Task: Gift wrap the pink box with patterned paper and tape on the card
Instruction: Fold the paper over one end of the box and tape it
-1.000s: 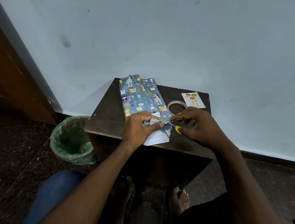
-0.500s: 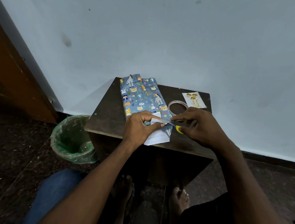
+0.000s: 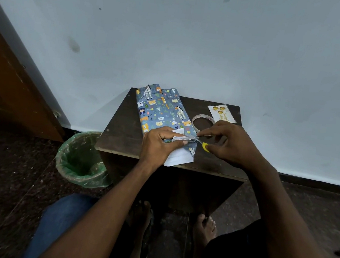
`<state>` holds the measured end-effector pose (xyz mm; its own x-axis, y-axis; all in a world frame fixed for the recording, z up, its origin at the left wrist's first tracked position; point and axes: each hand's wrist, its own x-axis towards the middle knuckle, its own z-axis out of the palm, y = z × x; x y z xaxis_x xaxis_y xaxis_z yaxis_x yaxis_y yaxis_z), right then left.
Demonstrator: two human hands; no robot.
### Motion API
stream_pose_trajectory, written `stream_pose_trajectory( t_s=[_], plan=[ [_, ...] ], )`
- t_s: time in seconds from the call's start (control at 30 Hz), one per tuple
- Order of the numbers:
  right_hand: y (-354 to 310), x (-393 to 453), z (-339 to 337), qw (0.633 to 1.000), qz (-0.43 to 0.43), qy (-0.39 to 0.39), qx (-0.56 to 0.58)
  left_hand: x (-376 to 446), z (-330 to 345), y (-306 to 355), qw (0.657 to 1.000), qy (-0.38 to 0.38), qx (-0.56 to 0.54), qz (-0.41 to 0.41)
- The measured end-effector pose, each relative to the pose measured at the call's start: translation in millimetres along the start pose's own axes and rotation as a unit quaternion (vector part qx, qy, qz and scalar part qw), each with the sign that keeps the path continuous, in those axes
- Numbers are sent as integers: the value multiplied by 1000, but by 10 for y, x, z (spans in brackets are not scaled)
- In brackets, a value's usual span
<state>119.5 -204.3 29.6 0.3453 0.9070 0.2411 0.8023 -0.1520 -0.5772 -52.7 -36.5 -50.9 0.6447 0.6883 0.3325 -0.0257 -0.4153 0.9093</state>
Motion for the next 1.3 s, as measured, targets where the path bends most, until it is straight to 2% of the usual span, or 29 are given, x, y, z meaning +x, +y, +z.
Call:
stream_pose_trajectory(
  t_s=[1.3],
  plan=[
    [-45, 4, 49, 1000, -19, -10, 3, 11, -6, 19, 999, -2, 50, -1]
  ],
)
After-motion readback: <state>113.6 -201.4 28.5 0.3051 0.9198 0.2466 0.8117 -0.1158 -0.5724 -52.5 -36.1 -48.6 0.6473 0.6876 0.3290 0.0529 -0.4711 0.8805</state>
